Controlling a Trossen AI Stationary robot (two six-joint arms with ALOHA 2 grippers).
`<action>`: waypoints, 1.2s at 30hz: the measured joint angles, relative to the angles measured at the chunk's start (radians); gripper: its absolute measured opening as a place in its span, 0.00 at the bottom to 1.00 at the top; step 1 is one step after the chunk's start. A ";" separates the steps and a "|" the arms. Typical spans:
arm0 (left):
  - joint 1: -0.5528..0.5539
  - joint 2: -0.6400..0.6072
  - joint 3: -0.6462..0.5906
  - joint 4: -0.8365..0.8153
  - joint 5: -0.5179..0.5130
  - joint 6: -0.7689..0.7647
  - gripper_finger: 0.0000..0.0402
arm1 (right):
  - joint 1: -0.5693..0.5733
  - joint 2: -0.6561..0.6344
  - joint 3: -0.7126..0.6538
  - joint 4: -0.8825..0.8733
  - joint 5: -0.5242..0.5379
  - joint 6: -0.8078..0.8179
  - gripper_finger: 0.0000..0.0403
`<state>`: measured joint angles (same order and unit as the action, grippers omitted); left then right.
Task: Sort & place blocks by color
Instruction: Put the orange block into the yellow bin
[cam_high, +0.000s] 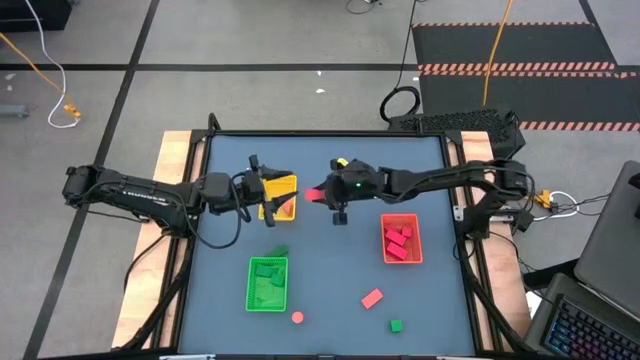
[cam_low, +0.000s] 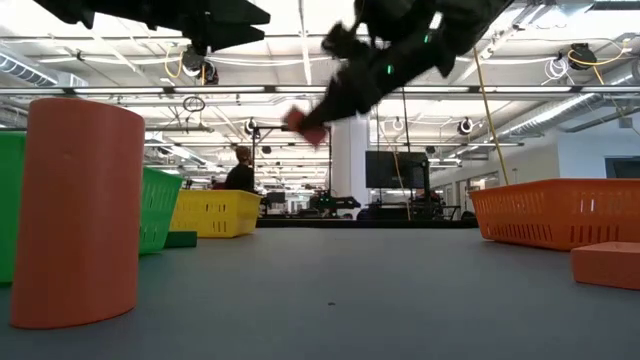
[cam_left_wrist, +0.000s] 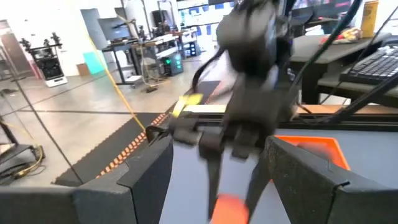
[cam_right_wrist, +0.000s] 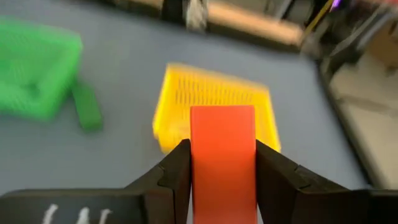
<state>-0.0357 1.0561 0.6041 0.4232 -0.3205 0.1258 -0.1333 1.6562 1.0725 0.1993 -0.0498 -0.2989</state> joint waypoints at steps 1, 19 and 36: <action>0.000 0.000 0.000 0.001 -0.003 0.000 0.64 | 0.007 -0.019 0.000 0.032 0.000 0.000 0.30; -0.041 0.048 0.001 0.154 0.005 0.074 0.64 | 0.030 -0.145 0.000 0.181 -0.007 0.049 0.30; -0.018 0.204 0.008 0.362 0.009 0.134 0.64 | 0.032 -0.145 0.000 0.208 -0.060 0.077 0.30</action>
<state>-0.0535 1.2603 0.6117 0.7852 -0.3117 0.2597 -0.1011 1.5116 1.0721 0.4072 -0.1095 -0.2218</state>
